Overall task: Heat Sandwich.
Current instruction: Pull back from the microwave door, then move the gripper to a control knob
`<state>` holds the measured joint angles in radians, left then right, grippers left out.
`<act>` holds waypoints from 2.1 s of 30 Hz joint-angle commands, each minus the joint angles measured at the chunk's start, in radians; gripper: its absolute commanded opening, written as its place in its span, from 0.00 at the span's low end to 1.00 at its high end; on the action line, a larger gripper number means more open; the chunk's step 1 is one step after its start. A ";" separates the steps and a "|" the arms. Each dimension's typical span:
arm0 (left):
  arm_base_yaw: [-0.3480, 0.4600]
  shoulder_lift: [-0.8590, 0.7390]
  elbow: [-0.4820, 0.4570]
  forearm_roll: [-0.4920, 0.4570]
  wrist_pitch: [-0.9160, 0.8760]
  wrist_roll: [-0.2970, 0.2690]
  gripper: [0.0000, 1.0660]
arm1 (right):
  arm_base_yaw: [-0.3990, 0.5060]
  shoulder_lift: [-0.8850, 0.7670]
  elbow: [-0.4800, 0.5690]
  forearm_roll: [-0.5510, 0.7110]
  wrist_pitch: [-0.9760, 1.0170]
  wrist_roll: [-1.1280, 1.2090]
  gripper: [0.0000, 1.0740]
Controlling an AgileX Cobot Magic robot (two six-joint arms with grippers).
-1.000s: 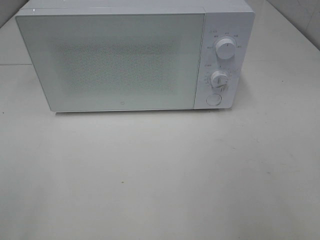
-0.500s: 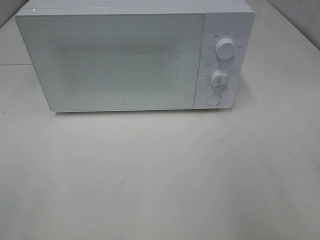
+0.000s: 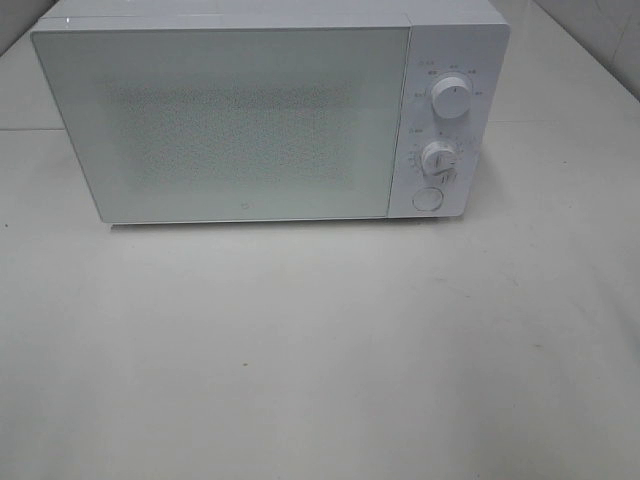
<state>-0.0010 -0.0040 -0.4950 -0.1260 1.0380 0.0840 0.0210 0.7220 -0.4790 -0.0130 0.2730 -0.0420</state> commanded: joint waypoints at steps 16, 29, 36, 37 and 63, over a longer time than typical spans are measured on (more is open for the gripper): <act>0.002 -0.029 0.003 -0.005 -0.002 -0.007 0.92 | -0.006 0.326 0.001 0.002 -0.329 0.012 0.69; 0.002 -0.029 0.003 -0.005 -0.002 -0.007 0.92 | 0.111 0.485 0.097 0.035 -0.725 0.016 0.69; 0.002 -0.029 0.003 -0.005 -0.002 -0.007 0.92 | 0.261 0.625 0.172 0.328 -1.010 -0.190 0.69; 0.002 -0.029 0.003 -0.005 -0.002 -0.007 0.92 | 0.287 0.644 0.177 0.368 -1.049 -0.214 0.69; 0.002 -0.029 0.003 -0.005 -0.002 -0.007 0.92 | 0.691 1.017 0.173 0.735 -1.581 -0.147 0.69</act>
<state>-0.0010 -0.0040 -0.4950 -0.1260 1.0380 0.0840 0.7040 1.7380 -0.3030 0.7190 -1.2050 -0.2090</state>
